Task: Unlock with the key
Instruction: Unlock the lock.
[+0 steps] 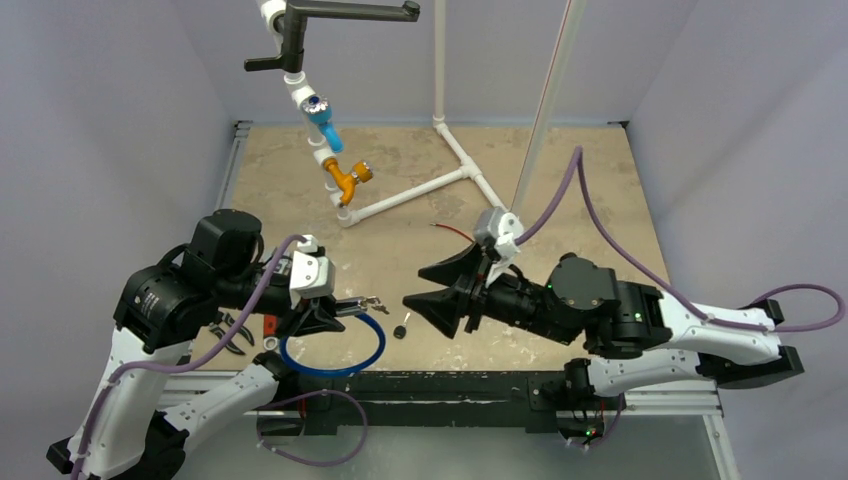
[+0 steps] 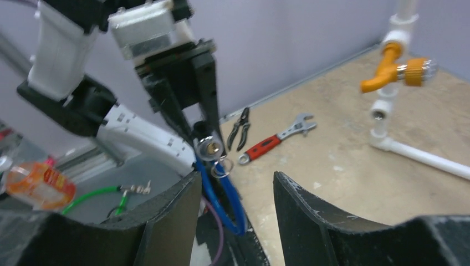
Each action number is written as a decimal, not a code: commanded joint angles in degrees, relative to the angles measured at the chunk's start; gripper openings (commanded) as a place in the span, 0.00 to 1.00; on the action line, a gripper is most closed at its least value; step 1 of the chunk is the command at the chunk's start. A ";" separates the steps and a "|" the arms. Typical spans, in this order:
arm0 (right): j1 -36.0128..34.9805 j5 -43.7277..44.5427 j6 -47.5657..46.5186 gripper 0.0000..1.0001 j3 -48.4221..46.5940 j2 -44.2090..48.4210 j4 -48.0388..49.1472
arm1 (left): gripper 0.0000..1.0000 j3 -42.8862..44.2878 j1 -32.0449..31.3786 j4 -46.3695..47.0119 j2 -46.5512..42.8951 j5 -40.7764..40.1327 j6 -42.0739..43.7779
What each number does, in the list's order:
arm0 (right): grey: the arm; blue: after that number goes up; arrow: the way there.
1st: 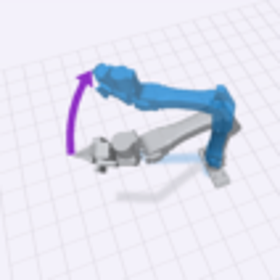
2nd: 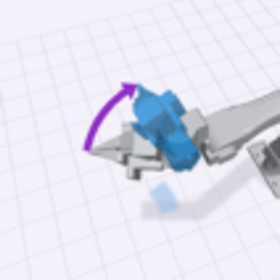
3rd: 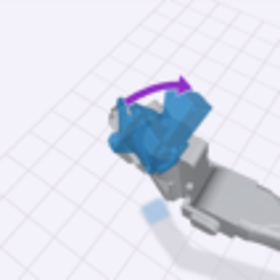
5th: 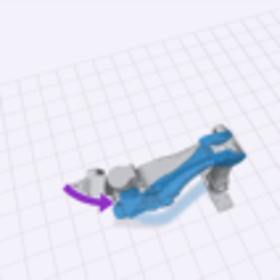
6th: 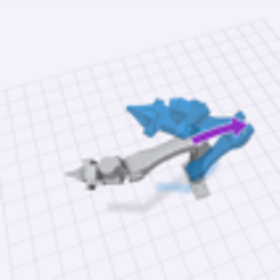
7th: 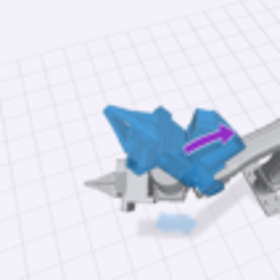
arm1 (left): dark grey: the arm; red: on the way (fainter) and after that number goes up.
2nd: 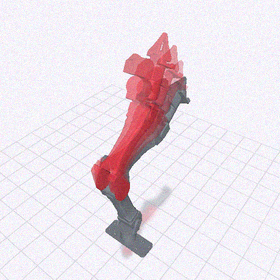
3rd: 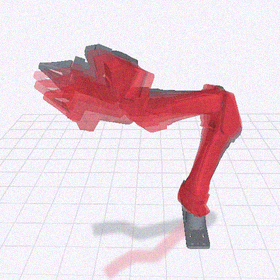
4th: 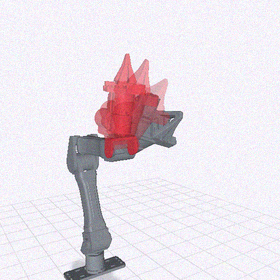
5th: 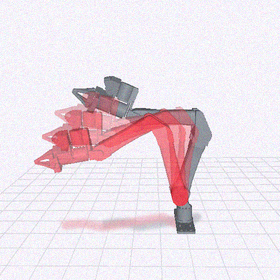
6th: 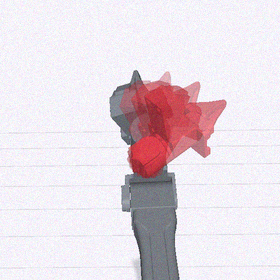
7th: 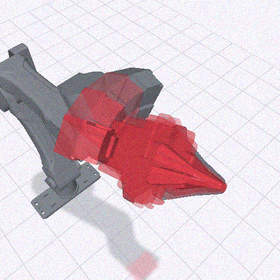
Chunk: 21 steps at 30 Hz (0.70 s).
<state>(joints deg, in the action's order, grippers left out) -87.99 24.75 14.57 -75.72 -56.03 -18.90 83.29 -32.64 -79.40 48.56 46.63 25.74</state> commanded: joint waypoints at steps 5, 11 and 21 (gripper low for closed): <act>6.73 -25.29 4.20 0.61 -1.88 -6.97 4.93 | 0.00 3.25 -0.16 2.25 -0.25 1.10 2.72; 10.29 -32.18 6.00 0.56 -2.74 -8.76 6.23 | 0.00 3.98 -0.50 0.95 -0.18 0.68 4.55; 10.50 -30.63 5.24 0.44 -5.27 -9.98 5.04 | 0.00 3.11 -1.08 1.06 -1.00 -0.01 4.87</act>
<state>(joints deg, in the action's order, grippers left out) -77.60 -4.34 19.55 -76.95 -65.80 -15.84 84.99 -33.19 -80.05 48.21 45.63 29.63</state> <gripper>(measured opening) 0.483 0.238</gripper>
